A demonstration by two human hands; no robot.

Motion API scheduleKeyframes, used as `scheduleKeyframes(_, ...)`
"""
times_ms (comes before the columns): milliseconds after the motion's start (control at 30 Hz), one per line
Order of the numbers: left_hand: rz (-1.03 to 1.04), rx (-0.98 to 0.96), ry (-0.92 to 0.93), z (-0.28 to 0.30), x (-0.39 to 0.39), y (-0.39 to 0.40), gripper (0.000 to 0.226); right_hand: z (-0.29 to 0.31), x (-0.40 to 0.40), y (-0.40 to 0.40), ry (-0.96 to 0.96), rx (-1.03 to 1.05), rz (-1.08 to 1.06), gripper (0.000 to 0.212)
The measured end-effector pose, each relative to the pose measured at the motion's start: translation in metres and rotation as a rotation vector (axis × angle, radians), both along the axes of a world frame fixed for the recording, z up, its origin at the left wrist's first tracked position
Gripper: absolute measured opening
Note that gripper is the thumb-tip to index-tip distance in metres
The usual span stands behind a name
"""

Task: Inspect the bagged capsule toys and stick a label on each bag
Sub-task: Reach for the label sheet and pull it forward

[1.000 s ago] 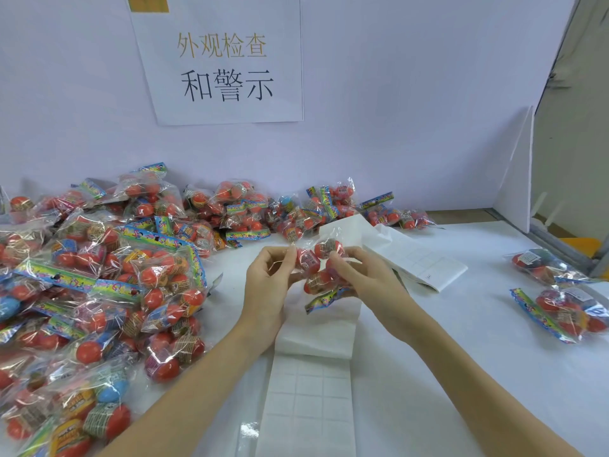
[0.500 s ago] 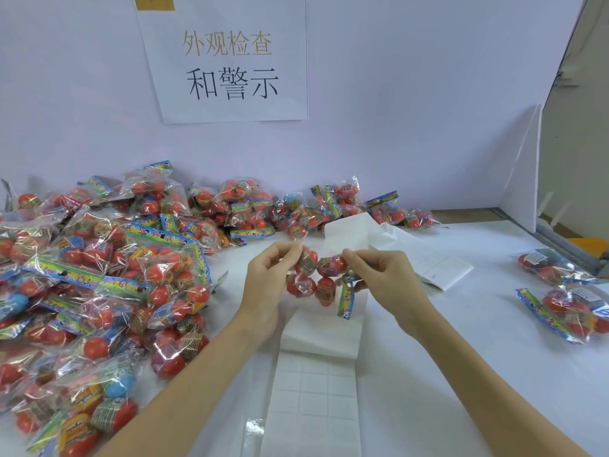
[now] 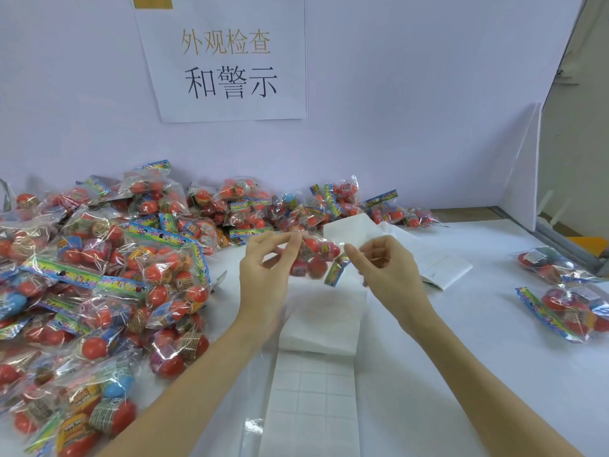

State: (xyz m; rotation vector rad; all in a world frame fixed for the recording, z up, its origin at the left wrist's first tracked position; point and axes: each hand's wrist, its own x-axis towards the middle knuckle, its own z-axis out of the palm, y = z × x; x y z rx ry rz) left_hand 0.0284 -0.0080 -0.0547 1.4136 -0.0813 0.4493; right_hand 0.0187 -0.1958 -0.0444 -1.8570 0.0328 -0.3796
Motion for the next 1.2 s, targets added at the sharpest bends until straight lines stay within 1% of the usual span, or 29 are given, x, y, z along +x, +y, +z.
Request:
scheduleKeyframes(33, -0.012, 0.06, -0.048, 0.002, -0.002, 0.0, 0.009, 0.0, 0.0, -0.001, 0.045, -0.059, 0.001, 0.04)
scheduleKeyframes(67, -0.036, 0.133, -0.099, 0.003, -0.003, -0.001, 0.008, 0.0, -0.001, 0.0, 0.117, -0.055, 0.06, 0.052)
scheduleKeyframes(100, -0.069, 0.208, -0.156, 0.003, -0.005, -0.003, 0.009, 0.001, -0.003, 0.003, 0.195, 0.029, 0.15, 0.061)
scheduleKeyframes(133, -0.108, 0.29, -0.217, 0.003, -0.006, -0.005, 0.011, 0.003, -0.005, 0.005, 0.247, 0.163, 0.243, 0.066)
scheduleKeyframes(167, -0.147, 0.389, -0.289, 0.002, -0.007, -0.006, 0.013, 0.005, -0.007, 0.007, 0.265, 0.289, 0.309, 0.067)
scheduleKeyframes(200, -0.172, 0.507, -0.373, 0.0, -0.008, -0.007, 0.015, 0.006, -0.006, 0.006, 0.258, 0.363, 0.352, 0.064)
scheduleKeyframes(267, -0.178, 0.749, -0.527, -0.004, -0.008, -0.006, 0.019, 0.006, -0.005, 0.004, 0.229, 0.385, 0.382, 0.051)
scheduleKeyframes(300, -0.183, 0.804, -0.549, -0.005, -0.009, -0.006, 0.02, 0.005, -0.005, 0.003, 0.22, 0.373, 0.374, 0.044)
scheduleKeyframes(333, -0.185, 0.789, -0.529, -0.006, -0.01, -0.006, 0.02, 0.003, -0.003, 0.001, 0.214, 0.359, 0.358, 0.039)
scheduleKeyframes(400, -0.151, 0.633, -0.445, -0.005, -0.011, -0.005, 0.019, 0.002, -0.002, 0.0, 0.221, 0.339, 0.332, 0.033)
scheduleKeyframes(467, -0.088, 0.474, -0.314, -0.001, -0.008, -0.004, 0.019, 0.004, -0.003, 0.002, 0.244, 0.336, 0.345, 0.03)
scheduleKeyframes(500, -0.087, 0.407, -0.225, 0.002, -0.006, -0.004, 0.029, 0.004, -0.003, 0.003, 0.247, 0.333, 0.367, 0.027)
scheduleKeyframes(567, -0.164, 0.266, -0.007, 0.007, -0.004, -0.002, 0.056, 0.004, -0.006, 0.004, 0.224, 0.287, 0.438, 0.022)
scheduleKeyframes(600, -0.216, 0.207, 0.082, 0.006, -0.002, -0.001, 0.063, 0.004, -0.007, 0.005, 0.21, 0.257, 0.478, 0.022)
scheduleKeyframes(633, -0.261, 0.175, 0.133, 0.005, 0.0, 0.001, 0.06, 0.004, -0.008, 0.007, 0.2, 0.221, 0.499, 0.023)
scheduleKeyframes(700, -0.298, 0.11, 0.163, 0.002, 0.003, 0.003, 0.045, 0.004, -0.009, 0.008, 0.186, 0.142, 0.47, 0.027)
scheduleKeyframes(767, -0.302, -0.034, 0.171, 0.0, 0.007, 0.007, 0.032, 0.004, -0.008, 0.008, 0.177, 0.105, 0.391, 0.031)
scheduleKeyframes(833, -0.314, -0.128, 0.17, 0.0, 0.01, 0.01, 0.027, 0.004, -0.006, 0.007, 0.154, 0.111, 0.337, 0.03)
scheduleKeyframes(967, -0.378, -0.305, 0.183, -0.001, 0.011, 0.007, 0.023, 0.003, -0.004, 0.008, 0.106, 0.103, 0.315, 0.023)
scheduleKeyframes(1000, -0.391, -0.309, 0.185, -0.001, 0.01, 0.005, 0.019, 0.002, -0.004, 0.007, 0.099, 0.106, 0.313, 0.022)
scheduleKeyframes(1100, -0.43, -0.24, 0.18, -0.001, 0.011, 0.005, 0.008, 0.003, -0.004, 0.004, 0.071, 0.089, 0.316, 0.021)
scheduleKeyframes(1133, -0.45, -0.244, 0.192, 0.001, 0.011, 0.007, 0.009, 0.002, -0.004, 0.003, 0.058, 0.084, 0.324, 0.019)
scheduleKeyframes(1200, -0.478, -0.185, 0.189, 0.001, 0.01, 0.008, 0.026, 0.002, -0.005, 0.005, 0.048, 0.072, 0.347, 0.015)
